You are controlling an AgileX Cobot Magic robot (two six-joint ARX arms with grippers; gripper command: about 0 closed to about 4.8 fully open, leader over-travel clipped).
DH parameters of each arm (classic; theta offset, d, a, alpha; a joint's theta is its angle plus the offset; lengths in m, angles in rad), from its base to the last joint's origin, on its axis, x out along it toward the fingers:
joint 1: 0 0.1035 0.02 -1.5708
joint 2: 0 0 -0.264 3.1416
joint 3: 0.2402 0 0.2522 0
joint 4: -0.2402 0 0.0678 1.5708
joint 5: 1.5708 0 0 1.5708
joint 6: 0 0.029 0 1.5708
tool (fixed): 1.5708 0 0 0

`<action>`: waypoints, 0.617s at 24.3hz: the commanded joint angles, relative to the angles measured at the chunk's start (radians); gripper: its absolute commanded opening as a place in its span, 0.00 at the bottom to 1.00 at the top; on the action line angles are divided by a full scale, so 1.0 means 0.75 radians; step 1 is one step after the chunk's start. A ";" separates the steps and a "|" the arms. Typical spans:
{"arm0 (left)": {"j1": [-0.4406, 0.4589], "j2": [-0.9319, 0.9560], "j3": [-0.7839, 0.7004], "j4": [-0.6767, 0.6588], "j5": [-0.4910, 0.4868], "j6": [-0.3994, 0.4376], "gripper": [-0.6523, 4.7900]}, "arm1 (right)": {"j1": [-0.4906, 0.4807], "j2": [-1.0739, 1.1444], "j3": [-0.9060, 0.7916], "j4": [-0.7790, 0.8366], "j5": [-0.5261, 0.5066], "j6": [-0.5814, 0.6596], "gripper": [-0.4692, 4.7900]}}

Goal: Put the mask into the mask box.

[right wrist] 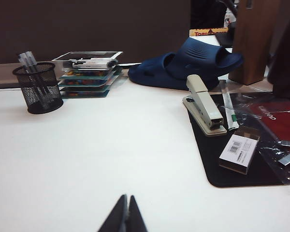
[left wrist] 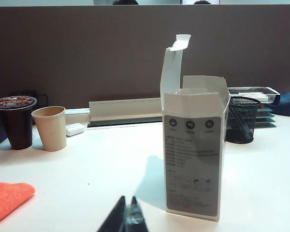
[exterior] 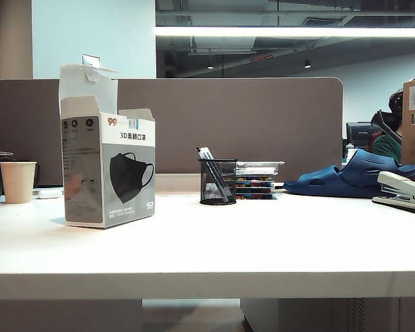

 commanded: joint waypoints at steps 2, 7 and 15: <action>0.003 0.000 0.005 0.010 -0.001 -0.008 0.11 | 0.002 -0.010 -0.005 0.022 0.008 -0.004 0.09; 0.003 0.000 0.005 0.010 -0.001 -0.008 0.11 | 0.002 -0.010 -0.005 0.007 0.008 -0.003 0.09; 0.003 0.000 0.005 0.009 -0.001 -0.008 0.11 | 0.002 -0.010 -0.005 0.005 0.008 -0.004 0.09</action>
